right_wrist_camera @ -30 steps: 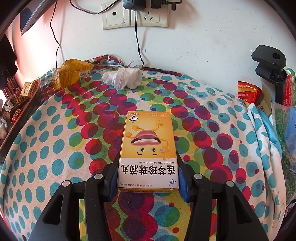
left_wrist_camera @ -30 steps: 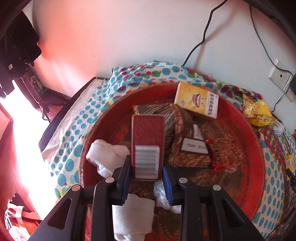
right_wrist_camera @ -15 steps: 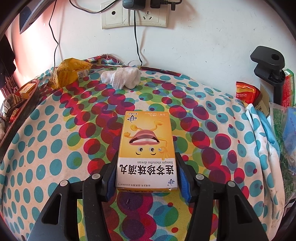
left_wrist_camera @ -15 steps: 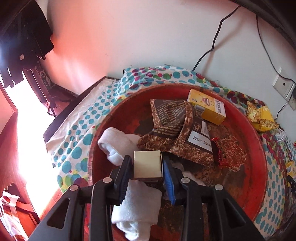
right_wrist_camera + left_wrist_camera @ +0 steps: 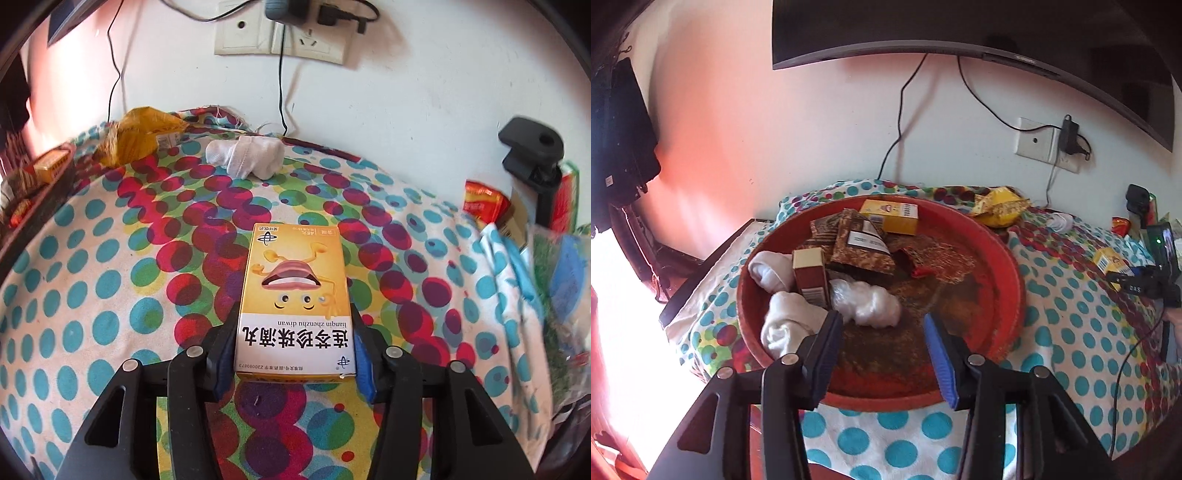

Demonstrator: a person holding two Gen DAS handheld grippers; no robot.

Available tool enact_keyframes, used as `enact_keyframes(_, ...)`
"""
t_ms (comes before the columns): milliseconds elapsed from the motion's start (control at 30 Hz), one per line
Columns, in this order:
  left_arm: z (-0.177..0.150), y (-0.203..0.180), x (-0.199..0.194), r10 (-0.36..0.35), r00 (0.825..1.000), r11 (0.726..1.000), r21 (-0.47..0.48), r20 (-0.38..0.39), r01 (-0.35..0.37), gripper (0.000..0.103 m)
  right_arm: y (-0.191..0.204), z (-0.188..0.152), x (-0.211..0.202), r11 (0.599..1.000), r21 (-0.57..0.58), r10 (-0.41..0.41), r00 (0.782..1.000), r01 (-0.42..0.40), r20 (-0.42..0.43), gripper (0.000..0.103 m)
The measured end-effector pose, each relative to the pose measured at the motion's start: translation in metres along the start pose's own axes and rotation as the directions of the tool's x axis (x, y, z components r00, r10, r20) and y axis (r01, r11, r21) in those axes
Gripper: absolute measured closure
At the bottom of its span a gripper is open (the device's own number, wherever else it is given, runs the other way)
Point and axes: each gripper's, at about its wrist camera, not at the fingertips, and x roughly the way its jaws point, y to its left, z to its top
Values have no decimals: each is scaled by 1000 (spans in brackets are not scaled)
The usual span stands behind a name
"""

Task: Organize objects
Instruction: 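Carry the small red box with the left tool into the red tray and release, then carry the yellow medicine box with the right tool into the red tray and release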

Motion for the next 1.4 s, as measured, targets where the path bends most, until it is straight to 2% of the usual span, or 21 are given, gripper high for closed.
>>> enact_keyframes(200, -19, -14, 0, -22, 1000, 996, 82, 20, 20, 54, 3, -2, -2, 998, -33, -54, 998, 55, 9, 55)
enact_keyframes(267, -21, -15, -1, -17, 999, 995, 103, 36, 13, 53, 3, -1, -2, 998, -3, -70, 998, 70, 0, 55)
enact_keyframes(367, -22, -14, -4, -48, 998, 994, 103, 38, 44, 51, 6, 1, -2, 995, 20, -98, 995, 98, -17, 55)
enact_keyframes(500, -23, -8, -5, -54, 997, 996, 77, 45, 51, 51, 14, 4, -7, 991, 9, -131, 991, 132, -23, 55)
enact_keyframes(600, -24, -9, -3, -43, 998, 996, 83, 45, 39, 51, 25, 10, -18, 992, 10, -123, 992, 123, -2, 55)
enact_keyframes(833, -26, -10, -1, -71, 997, 995, 67, 22, 69, 51, 47, 31, -43, 996, -26, -87, 995, 89, 55, 55)
enact_keyframes(967, -25, -2, 0, -75, 997, 997, 26, 19, 74, 51, 83, 43, -55, 996, -71, -49, 996, 54, 75, 55)
enact_keyframes(1133, -20, 19, -1, -68, 997, 996, -57, 32, 70, 50, 128, 62, -59, 991, -130, 39, 995, -26, 96, 55)
enact_keyframes(1367, -16, 51, 0, 2, 999, 986, -168, 42, 5, 50, 233, 78, -61, 960, -236, 174, 982, -152, 79, 55)
enact_keyframes(1400, -16, 54, 1, 4, 999, 983, -183, 40, 4, 50, 265, 78, -58, 955, -245, 188, 980, -165, 72, 55)
